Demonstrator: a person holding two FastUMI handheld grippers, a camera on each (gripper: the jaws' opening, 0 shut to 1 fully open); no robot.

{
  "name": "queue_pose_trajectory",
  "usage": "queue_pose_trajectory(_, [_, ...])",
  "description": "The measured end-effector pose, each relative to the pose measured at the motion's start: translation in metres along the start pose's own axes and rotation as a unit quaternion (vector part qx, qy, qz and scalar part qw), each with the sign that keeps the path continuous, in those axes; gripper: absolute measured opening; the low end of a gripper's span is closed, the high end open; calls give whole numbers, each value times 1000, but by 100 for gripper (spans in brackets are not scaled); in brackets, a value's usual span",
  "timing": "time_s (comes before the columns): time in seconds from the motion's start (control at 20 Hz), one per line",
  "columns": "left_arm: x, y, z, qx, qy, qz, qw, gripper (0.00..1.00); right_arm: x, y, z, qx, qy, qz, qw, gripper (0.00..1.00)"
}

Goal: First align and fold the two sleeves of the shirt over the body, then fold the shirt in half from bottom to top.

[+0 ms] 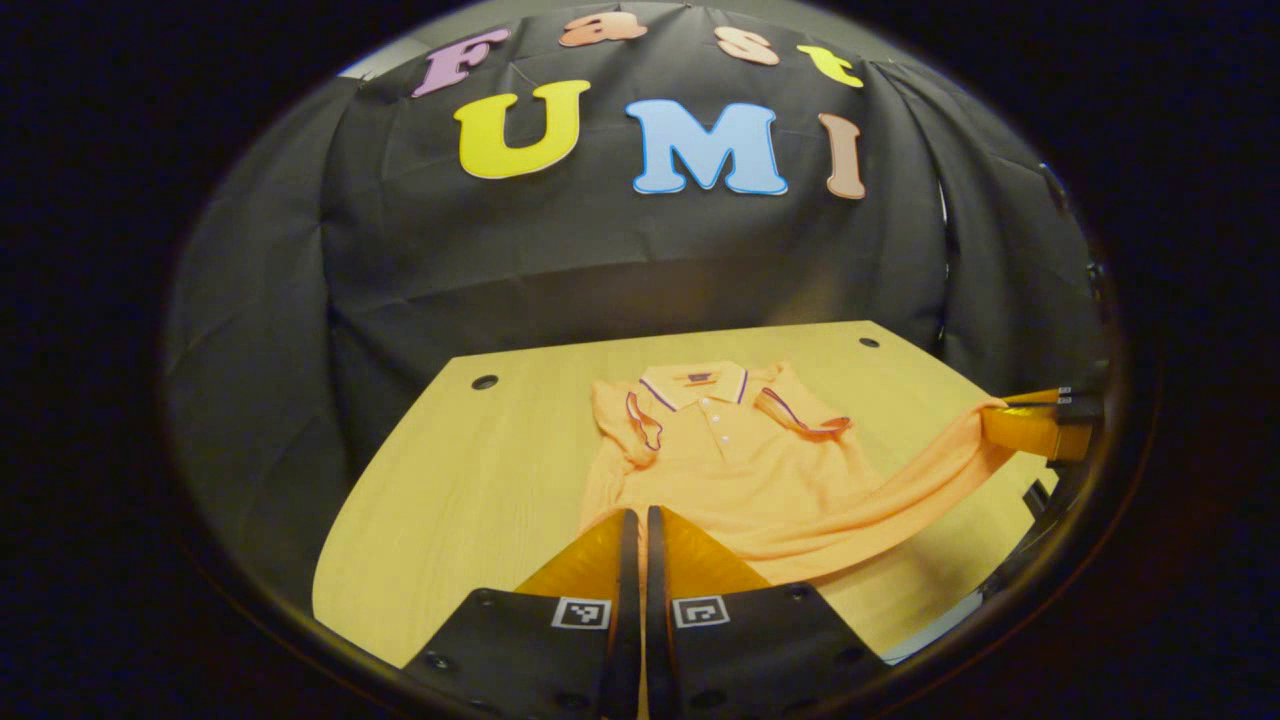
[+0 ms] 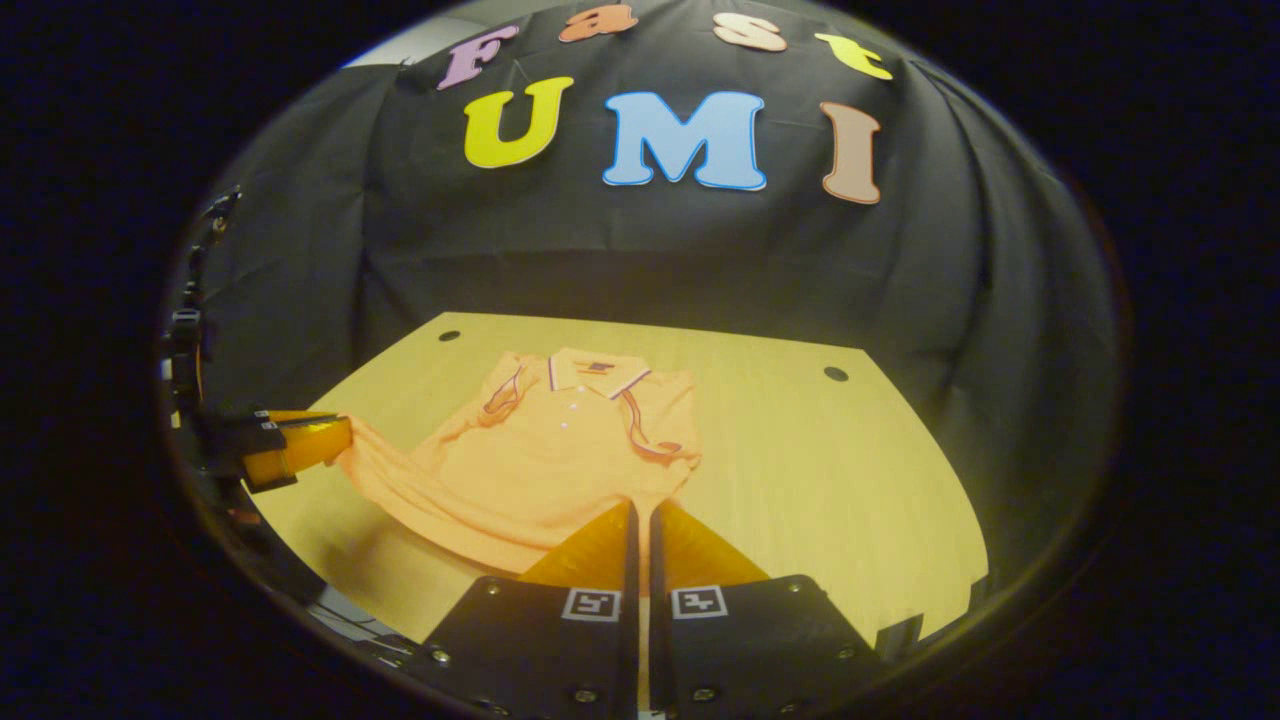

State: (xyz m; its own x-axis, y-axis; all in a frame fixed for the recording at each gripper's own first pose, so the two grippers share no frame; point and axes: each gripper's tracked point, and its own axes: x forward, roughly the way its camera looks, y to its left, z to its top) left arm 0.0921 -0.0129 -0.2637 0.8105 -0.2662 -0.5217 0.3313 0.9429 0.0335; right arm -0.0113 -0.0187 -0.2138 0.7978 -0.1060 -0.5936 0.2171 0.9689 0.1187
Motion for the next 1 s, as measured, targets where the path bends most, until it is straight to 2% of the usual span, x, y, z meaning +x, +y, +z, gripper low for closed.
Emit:
queue_pose_trajectory(0.5, [95, 17, 64, -22, -12, -10, 1000, 9, 81, -19, 77, 9, -16, -20, 1000, 4])
queue_pose_trajectory(1.0, [198, 39, 118, -52, -40, -17, 998, 8, 167, -28, 127, 29, -16, -48, 998, 5])
